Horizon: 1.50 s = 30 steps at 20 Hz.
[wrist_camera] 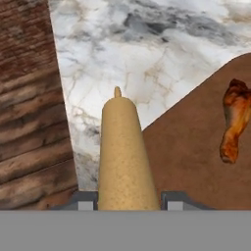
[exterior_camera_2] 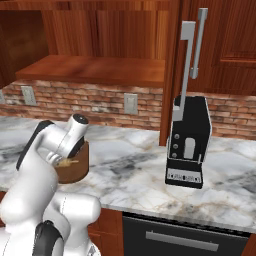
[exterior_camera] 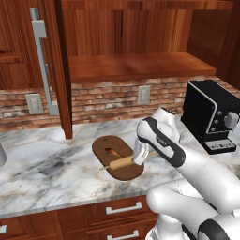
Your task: Open the cabinet, retrieve the rolling pin, and place it next to the meat on the cutting board to prepare for tenderizing.
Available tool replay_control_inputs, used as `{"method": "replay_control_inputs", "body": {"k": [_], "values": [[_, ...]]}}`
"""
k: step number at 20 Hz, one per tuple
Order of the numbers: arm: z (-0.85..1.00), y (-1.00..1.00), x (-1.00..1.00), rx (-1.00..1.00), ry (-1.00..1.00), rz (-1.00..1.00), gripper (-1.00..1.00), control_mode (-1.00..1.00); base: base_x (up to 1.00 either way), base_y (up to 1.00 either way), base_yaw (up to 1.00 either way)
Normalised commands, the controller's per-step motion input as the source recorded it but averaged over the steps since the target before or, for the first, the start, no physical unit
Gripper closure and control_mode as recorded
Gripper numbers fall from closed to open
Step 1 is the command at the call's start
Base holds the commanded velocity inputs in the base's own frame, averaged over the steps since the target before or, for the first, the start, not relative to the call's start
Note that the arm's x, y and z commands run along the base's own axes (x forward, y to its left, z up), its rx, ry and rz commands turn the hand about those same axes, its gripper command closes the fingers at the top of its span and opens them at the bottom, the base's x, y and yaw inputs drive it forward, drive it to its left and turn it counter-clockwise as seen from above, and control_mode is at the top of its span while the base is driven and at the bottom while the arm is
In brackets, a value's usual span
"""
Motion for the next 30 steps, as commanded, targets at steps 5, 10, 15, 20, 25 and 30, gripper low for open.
{"method": "replay_control_inputs", "body": {"k": [5,10,15,20,25,30], "values": [[-0.22,0.0,0.37,-0.03,-0.07,0.09,1.0,-1.0,0.0,0.0,0.0],[-0.29,0.0,0.28,-0.03,-0.06,0.1,1.0,-1.0,0.0,0.0,0.0],[-0.27,0.0,0.15,-0.01,-0.05,0.1,1.0,-1.0,0.0,0.0,0.0],[-0.14,0.0,0.2,0.0,-0.06,0.1,1.0,-1.0,0.0,0.0,0.0],[-0.17,0.0,0.15,0.0,-0.05,0.11,-1.0,-1.0,0.0,0.0,0.0],[-0.07,0.0,0.02,0.0,-0.08,0.11,-1.0,-1.0,0.0,0.0,0.0]]}}
